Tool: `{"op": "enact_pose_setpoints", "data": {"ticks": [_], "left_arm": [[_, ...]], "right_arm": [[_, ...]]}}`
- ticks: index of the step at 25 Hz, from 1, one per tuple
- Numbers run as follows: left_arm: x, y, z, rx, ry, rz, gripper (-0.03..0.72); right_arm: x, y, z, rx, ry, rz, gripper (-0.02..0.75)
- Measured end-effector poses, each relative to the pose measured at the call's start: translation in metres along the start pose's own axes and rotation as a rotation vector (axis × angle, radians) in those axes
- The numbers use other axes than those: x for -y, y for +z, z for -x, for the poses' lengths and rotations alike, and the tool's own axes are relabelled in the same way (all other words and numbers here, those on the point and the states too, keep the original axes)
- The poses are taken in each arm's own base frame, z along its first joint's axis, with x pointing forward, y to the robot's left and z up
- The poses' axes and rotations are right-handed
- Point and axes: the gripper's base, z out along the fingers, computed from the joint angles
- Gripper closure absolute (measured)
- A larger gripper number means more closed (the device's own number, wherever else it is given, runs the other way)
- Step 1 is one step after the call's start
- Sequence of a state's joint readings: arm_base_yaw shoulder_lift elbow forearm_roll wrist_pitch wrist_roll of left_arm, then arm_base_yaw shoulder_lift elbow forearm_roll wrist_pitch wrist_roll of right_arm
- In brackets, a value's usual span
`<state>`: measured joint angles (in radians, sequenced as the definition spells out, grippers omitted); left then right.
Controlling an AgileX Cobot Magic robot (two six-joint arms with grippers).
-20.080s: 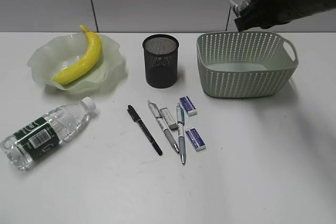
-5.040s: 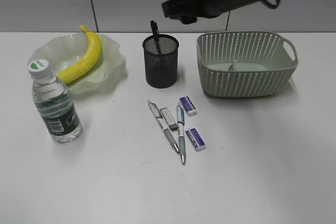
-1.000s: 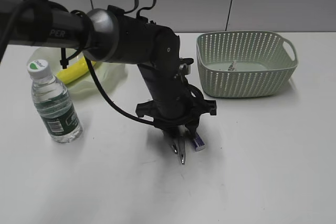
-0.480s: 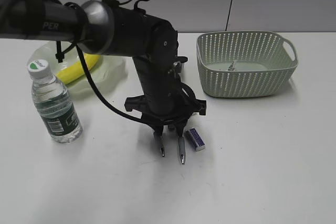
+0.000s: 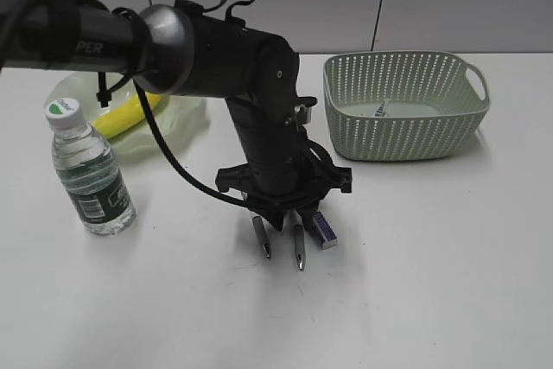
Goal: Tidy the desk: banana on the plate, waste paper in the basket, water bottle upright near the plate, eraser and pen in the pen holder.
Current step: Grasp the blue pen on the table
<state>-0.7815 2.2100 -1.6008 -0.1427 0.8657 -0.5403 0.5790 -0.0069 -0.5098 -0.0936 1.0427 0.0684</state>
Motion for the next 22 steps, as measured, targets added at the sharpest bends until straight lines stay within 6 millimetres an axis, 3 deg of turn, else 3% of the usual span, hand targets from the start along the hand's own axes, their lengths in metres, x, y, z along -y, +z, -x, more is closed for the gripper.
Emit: {"op": "enact_pose_setpoints", "data": {"ticks": [7, 15, 22], "left_arm": [[-0.002, 0.0, -0.005, -0.043, 0.011, 0.03, 0.4], [0.011, 0.01, -0.015, -0.037, 0.073, 0.054, 0.405], [0.006, 0.015, -0.007, -0.023, 0.066, 0.065, 0.405]], "right_arm": [[0.0, 0.0, 0.0, 0.0, 0.0, 0.0, 0.346], [0.0, 0.0, 0.0, 0.0, 0.0, 0.0, 0.346], [0.0, 0.0, 0.0, 0.0, -0.001, 0.0, 0.346]]}}
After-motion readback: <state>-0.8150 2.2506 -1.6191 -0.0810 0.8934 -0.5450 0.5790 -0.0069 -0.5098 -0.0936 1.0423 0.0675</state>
